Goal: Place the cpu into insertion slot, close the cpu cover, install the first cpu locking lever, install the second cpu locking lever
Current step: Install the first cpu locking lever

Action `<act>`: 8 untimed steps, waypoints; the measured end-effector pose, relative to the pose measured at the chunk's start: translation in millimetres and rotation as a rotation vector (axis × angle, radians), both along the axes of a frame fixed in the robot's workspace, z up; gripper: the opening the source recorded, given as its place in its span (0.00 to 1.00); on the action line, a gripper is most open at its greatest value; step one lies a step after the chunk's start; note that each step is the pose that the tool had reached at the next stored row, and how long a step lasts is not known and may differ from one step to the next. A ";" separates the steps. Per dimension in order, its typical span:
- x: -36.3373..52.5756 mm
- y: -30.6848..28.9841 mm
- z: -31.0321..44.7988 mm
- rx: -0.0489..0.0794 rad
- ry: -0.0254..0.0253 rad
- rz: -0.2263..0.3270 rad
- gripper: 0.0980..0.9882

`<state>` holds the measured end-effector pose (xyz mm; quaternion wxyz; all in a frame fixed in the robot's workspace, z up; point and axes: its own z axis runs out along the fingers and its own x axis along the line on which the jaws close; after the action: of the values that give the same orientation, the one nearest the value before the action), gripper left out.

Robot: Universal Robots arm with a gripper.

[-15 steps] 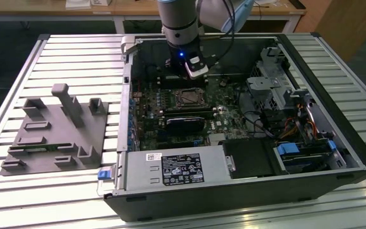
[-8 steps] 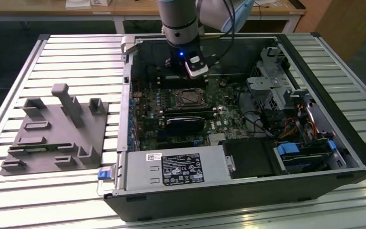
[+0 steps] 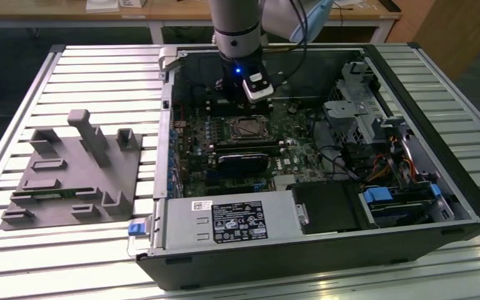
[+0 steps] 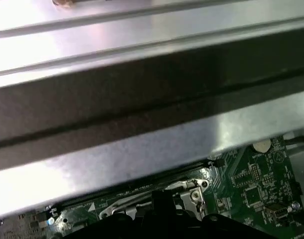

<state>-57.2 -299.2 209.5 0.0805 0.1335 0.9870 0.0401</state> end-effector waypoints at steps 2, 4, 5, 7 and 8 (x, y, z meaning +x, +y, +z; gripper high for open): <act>0.0 -1.2 -0.1 -0.019 0.0001 0.000 0.01; -0.1 -3.9 0.0 -0.031 0.0002 0.000 0.01; -0.1 -5.7 -0.1 -0.035 0.0002 0.000 0.01; -0.1 -9.9 -0.2 -0.042 0.0002 0.000 0.01; 0.0 -12.2 -0.3 -0.044 0.0001 0.000 0.01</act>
<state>-57.2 -311.4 209.2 0.0834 0.1318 0.9876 0.0183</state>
